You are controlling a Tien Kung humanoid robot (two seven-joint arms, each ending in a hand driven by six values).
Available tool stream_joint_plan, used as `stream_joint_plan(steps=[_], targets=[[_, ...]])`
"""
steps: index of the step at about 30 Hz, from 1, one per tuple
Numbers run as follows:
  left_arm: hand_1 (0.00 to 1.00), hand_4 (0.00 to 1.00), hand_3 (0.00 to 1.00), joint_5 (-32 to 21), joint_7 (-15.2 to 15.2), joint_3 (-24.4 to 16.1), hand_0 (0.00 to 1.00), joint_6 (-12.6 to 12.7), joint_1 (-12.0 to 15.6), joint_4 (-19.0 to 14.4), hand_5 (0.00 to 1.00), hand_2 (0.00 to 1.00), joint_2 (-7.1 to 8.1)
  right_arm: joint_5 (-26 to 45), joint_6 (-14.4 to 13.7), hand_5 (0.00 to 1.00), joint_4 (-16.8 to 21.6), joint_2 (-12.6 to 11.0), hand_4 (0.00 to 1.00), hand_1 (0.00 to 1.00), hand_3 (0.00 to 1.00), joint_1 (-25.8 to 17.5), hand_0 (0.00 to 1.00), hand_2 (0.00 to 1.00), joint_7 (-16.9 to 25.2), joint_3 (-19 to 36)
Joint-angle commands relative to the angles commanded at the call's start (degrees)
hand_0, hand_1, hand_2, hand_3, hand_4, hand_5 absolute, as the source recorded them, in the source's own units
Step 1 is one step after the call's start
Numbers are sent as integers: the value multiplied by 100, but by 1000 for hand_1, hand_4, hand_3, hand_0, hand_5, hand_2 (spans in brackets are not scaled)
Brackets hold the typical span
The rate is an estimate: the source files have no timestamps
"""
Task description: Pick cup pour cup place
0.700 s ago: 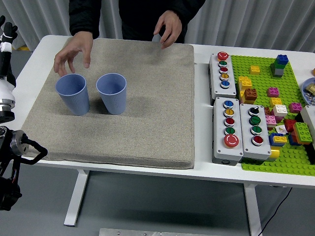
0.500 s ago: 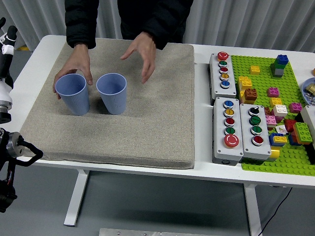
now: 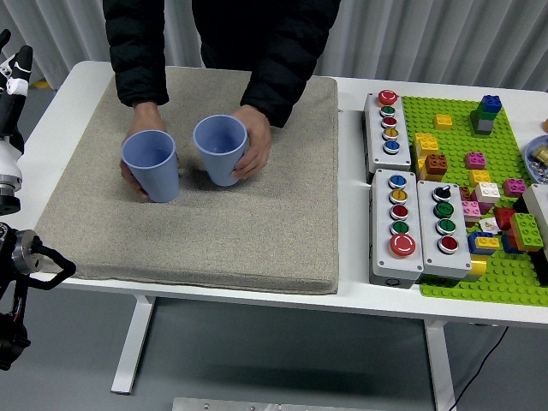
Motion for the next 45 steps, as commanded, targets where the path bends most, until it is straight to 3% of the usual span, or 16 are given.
stream_joint_plan(steps=[13, 45], targets=[[814, 945, 948, 2, 7, 13, 824, -4, 0, -1, 599, 933, -5, 25, 2, 164, 0, 7, 431, 676, 643, -3, 680, 690, 2, -18], [814, 944, 950, 121, 22, -23, 826, -15, 23, 43, 596, 934, 2, 55, 0, 168, 0, -8, 432, 676, 644, 45, 679, 691, 20, -9]])
